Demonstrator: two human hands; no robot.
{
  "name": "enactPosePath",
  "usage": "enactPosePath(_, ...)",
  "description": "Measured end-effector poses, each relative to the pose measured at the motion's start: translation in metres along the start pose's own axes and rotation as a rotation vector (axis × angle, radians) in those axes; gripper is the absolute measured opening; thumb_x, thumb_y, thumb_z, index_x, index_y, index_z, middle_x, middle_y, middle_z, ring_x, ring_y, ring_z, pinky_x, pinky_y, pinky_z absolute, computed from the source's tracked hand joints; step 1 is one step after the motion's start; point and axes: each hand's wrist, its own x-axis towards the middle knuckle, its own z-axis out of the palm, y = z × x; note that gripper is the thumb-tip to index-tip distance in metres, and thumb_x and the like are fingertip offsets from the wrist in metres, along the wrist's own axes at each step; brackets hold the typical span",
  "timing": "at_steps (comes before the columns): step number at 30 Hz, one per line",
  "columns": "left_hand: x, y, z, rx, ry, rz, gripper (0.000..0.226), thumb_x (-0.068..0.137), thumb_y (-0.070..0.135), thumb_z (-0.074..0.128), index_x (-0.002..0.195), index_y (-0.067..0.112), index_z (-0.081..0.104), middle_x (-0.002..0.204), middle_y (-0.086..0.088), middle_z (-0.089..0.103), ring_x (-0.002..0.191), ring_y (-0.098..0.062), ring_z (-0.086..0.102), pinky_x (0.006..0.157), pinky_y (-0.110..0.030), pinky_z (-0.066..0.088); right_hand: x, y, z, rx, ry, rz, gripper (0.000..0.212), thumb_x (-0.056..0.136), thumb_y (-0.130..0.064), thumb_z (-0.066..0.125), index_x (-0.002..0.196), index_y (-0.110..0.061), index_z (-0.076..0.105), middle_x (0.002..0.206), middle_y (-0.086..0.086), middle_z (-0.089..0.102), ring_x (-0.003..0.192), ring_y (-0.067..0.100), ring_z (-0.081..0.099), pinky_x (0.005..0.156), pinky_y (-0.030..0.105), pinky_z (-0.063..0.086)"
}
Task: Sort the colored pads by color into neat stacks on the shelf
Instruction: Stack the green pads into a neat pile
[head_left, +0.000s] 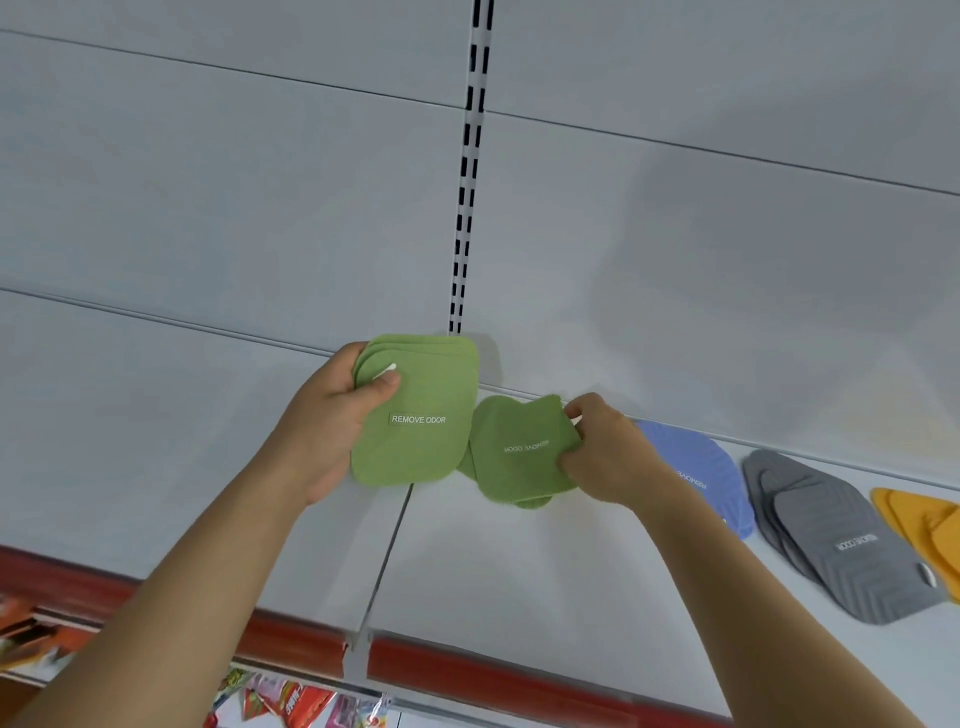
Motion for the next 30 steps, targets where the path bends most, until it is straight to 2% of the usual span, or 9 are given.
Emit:
enactPosePath(4,0.002,0.007,0.001,-0.021,0.011,-0.01,0.022,0.105,0.015,0.059,0.127,0.017,0.065,0.126,-0.01,0.074,0.12,-0.033,0.069,0.094,-0.049,0.059,-0.023,-0.008,-0.045,-0.09,0.214,-0.332,0.037,0.089,-0.004,0.058,0.113,-0.028,0.07,0.101,-0.002,0.067,0.094,0.021,0.064,0.079,0.024,0.048)
enactPosePath(6,0.003,0.01,0.004,0.001,-0.005,-0.013,0.021,0.106,0.017,0.059,0.126,0.019,0.066,0.125,-0.008,0.074,0.12,-0.032,0.069,0.096,-0.051,0.059,-0.042,-0.026,-0.077,-0.1,0.168,-0.484,0.039,0.09,-0.004,0.062,0.107,-0.036,0.076,0.1,-0.012,0.068,0.09,0.01,0.063,0.078,0.012,0.044)
enactPosePath(9,0.0,0.017,0.016,0.056,-0.088,-0.018,0.021,0.106,0.02,0.059,0.125,0.023,0.066,0.126,-0.006,0.074,0.119,-0.03,0.071,0.1,-0.054,0.058,-0.06,-0.059,-0.1,-0.082,0.064,-0.573,0.042,0.091,-0.012,0.068,0.117,-0.044,0.072,0.103,-0.016,0.073,0.09,0.007,0.065,0.082,0.018,0.048)
enactPosePath(12,-0.005,0.022,0.035,0.07,-0.185,-0.009,0.021,0.106,0.017,0.058,0.125,0.019,0.065,0.119,-0.006,0.076,0.109,-0.027,0.073,0.096,-0.048,0.057,-0.055,-0.087,-0.088,-0.135,-0.006,-0.656,0.041,0.091,-0.013,0.068,0.122,-0.039,0.068,0.101,-0.019,0.07,0.088,0.007,0.062,0.082,0.018,0.049)
enactPosePath(16,-0.014,0.019,0.054,0.06,-0.248,-0.04,0.019,0.108,0.014,0.052,0.117,0.019,0.068,0.108,-0.001,0.075,0.102,-0.019,0.07,0.095,-0.041,0.053,-0.037,-0.097,-0.053,-0.199,-0.043,-0.751,0.041,0.088,-0.012,0.063,0.124,-0.031,0.059,0.095,-0.004,0.072,0.078,0.02,0.062,0.072,0.034,0.05)
enactPosePath(20,-0.017,0.014,0.052,-0.056,-0.212,-0.088,0.026,0.11,0.019,0.048,0.123,0.018,0.07,0.113,-0.008,0.076,0.103,-0.022,0.071,0.092,-0.04,0.054,-0.034,-0.086,-0.038,0.023,0.037,-0.699,0.044,0.088,-0.017,0.072,0.125,-0.03,0.051,0.1,-0.012,0.068,0.088,0.008,0.064,0.079,0.029,0.051)
enactPosePath(25,-0.016,-0.001,0.047,-0.057,-0.197,-0.08,0.029,0.111,0.026,0.046,0.122,0.021,0.072,0.124,-0.014,0.073,0.114,-0.029,0.068,0.107,-0.05,0.048,-0.04,-0.079,-0.015,0.139,0.123,-0.689,0.051,0.088,-0.019,0.078,0.131,-0.029,0.053,0.097,-0.014,0.067,0.093,0.005,0.061,0.081,0.022,0.05)
enactPosePath(28,-0.018,-0.006,0.042,0.018,-0.279,-0.01,0.044,0.107,0.052,0.046,0.132,0.021,0.066,0.133,-0.009,0.071,0.129,-0.028,0.064,0.111,-0.052,0.049,-0.036,-0.075,0.0,0.119,0.254,-0.76,0.046,0.087,-0.017,0.077,0.127,-0.022,0.055,0.098,-0.007,0.067,0.091,0.012,0.061,0.08,0.034,0.054)
enactPosePath(30,-0.02,-0.011,0.04,0.085,-0.349,0.042,0.048,0.1,0.05,0.06,0.138,0.022,0.059,0.133,-0.005,0.07,0.129,-0.025,0.064,0.111,-0.053,0.049,-0.031,-0.073,0.01,0.058,0.405,-0.865,0.042,0.084,-0.017,0.077,0.12,-0.018,0.055,0.099,-0.002,0.065,0.093,0.017,0.059,0.076,0.038,0.054)
